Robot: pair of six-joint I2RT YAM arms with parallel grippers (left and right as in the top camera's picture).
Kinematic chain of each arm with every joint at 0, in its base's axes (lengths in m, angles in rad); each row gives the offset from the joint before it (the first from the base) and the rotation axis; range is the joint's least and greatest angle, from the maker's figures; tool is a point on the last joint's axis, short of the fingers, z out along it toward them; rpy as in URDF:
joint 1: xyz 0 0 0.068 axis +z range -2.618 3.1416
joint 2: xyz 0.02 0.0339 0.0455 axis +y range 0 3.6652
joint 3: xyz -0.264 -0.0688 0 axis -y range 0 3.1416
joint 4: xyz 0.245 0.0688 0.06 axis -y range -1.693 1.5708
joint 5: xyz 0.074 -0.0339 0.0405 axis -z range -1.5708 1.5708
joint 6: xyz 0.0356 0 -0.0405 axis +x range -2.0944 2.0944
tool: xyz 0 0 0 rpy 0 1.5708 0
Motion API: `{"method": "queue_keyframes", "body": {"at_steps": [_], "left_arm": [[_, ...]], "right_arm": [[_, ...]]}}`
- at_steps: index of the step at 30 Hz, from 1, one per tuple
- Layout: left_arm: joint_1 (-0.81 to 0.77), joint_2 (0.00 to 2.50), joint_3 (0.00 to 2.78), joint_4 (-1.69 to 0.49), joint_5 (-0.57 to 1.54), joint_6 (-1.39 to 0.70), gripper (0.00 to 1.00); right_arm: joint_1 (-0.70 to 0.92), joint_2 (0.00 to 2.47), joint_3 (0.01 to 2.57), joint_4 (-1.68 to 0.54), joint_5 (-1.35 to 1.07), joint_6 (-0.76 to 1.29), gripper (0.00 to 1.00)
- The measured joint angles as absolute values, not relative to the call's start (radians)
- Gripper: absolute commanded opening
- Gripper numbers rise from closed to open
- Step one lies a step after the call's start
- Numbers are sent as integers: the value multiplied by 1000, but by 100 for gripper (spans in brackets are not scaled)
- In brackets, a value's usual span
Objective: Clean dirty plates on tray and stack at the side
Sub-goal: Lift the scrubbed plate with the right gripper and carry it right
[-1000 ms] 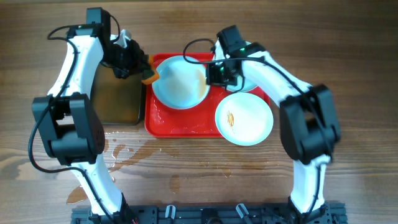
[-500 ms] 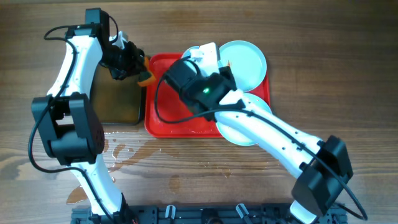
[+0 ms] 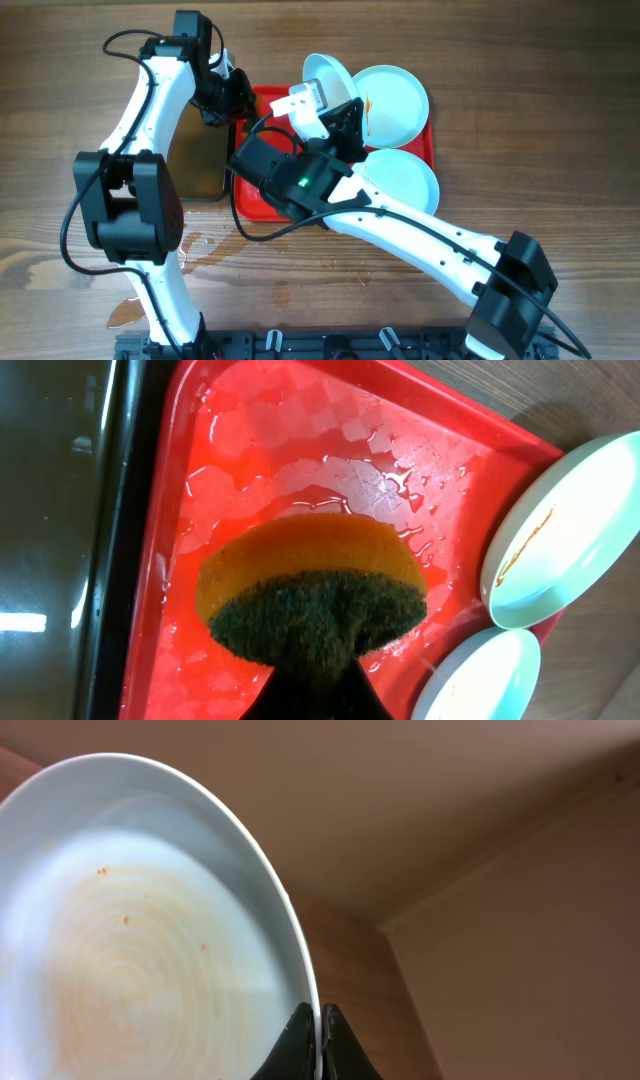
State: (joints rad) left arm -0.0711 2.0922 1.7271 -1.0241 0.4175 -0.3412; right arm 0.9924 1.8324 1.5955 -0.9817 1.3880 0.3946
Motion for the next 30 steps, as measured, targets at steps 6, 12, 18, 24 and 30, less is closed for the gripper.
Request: {"method": "queue_keyframes", "body": {"at_steps": [6, 12, 18, 24, 30], "left_arm": [[-71, 2092, 1727, -1013, 415, -341, 4], [-71, 2092, 1727, -1013, 415, -341, 4], [-71, 2092, 1727, -1013, 415, -341, 4], [-71, 2092, 1727, -1005, 415, -341, 4], [-72, 2092, 1727, -1002, 415, -341, 4]], "right_arm": [[891, 1828, 1596, -1013, 861, 512, 4], [463, 1700, 1594, -1029, 367, 511, 4], [-70, 1689, 1587, -1022, 137, 466, 4], [-384, 1718, 1335, -842, 105, 458, 4], [-410, 1729, 1068, -593, 33, 448, 4]]}}
